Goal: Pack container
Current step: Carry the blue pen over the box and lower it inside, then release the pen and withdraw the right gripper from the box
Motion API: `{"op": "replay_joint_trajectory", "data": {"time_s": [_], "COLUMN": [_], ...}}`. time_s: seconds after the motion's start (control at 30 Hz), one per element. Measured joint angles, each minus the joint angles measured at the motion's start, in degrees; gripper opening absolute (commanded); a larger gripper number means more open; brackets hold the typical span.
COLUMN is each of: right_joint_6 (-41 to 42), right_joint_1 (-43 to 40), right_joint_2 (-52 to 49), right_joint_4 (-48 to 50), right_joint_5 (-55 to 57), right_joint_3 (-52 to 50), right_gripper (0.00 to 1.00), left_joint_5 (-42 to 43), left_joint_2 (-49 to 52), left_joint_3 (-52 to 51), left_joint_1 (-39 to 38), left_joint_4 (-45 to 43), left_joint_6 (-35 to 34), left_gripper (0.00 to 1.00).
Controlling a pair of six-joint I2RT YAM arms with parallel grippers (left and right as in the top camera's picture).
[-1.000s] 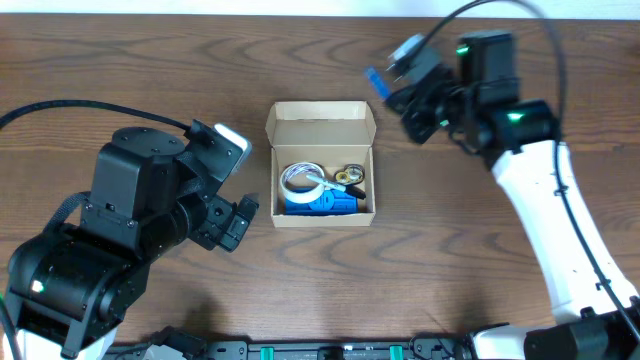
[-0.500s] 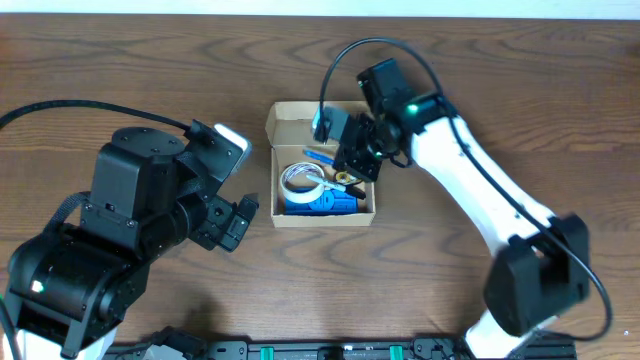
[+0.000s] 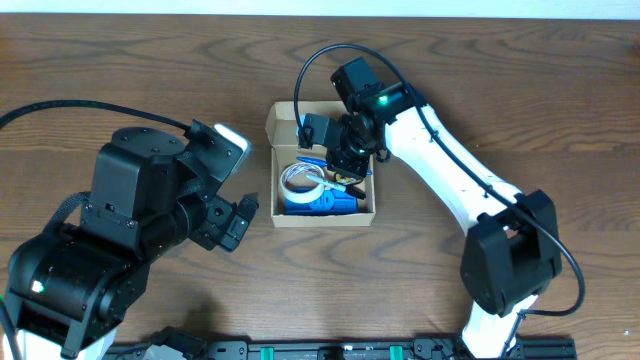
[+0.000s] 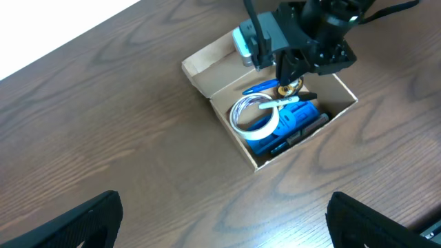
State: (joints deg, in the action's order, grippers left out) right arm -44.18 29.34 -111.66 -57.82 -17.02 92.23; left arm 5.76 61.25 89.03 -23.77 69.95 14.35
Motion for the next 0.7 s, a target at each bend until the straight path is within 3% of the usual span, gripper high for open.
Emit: {"op": "replay_joint_trajectory", "data": {"time_s": [0.47, 0.5, 0.57, 0.7], "right_joint_6": [-0.50, -0.59, -0.57, -1.05], "right_joint_1": [0.00, 0.00, 0.00, 0.00], "right_joint_2": [-4.13, -4.13, -4.13, -4.13], "right_joint_4": [4.37, 4.68, 4.72, 4.50], "right_joint_5": [0.44, 0.46, 0.55, 0.57], "right_joint_3": [0.00, 0.00, 0.00, 0.00], "right_gripper": [0.08, 0.13, 0.35, 0.49], "left_joint_5": [0.00, 0.00, 0.00, 0.00], "left_joint_2": [0.00, 0.00, 0.00, 0.00], "left_joint_3": [0.00, 0.00, 0.00, 0.00], "left_joint_1": [0.00, 0.00, 0.00, 0.00], "left_joint_4": [0.00, 0.00, 0.00, 0.00], "left_joint_6": [0.00, 0.00, 0.00, 0.00], "left_gripper": [0.95, 0.95, 0.95, 0.95]}}
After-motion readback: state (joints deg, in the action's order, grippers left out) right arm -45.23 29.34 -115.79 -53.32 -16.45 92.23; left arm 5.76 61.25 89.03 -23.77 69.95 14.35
